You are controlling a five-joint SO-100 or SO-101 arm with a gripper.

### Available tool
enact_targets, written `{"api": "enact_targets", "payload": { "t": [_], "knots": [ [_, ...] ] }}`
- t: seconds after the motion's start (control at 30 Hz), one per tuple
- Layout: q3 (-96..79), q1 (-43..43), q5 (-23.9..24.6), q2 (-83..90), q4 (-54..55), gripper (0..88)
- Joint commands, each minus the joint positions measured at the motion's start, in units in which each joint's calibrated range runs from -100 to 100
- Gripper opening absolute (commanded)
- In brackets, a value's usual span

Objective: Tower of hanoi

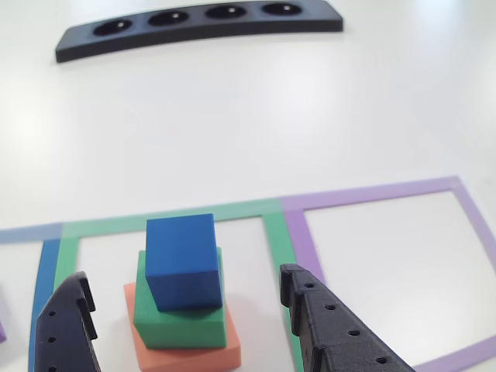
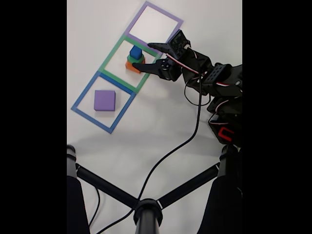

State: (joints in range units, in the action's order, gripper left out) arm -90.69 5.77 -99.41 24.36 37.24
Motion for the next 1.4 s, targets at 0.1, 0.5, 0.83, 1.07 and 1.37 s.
{"api": "enact_targets", "payload": {
  "t": [0.1, 0.5, 0.83, 1.07, 1.37],
  "knots": [
    [3.95, 0.75, -0.59, -3.44, 3.43, 26.4],
    [7.41, -0.4, -0.59, -10.41, 7.07, 22.7],
    [9.22, -2.07, -0.59, -12.98, 7.8, 20.0],
    [9.22, -2.91, -0.59, -14.34, 8.94, 18.6],
    [9.41, -3.67, -0.59, -15.06, 9.58, 12.3]
  ]
}}
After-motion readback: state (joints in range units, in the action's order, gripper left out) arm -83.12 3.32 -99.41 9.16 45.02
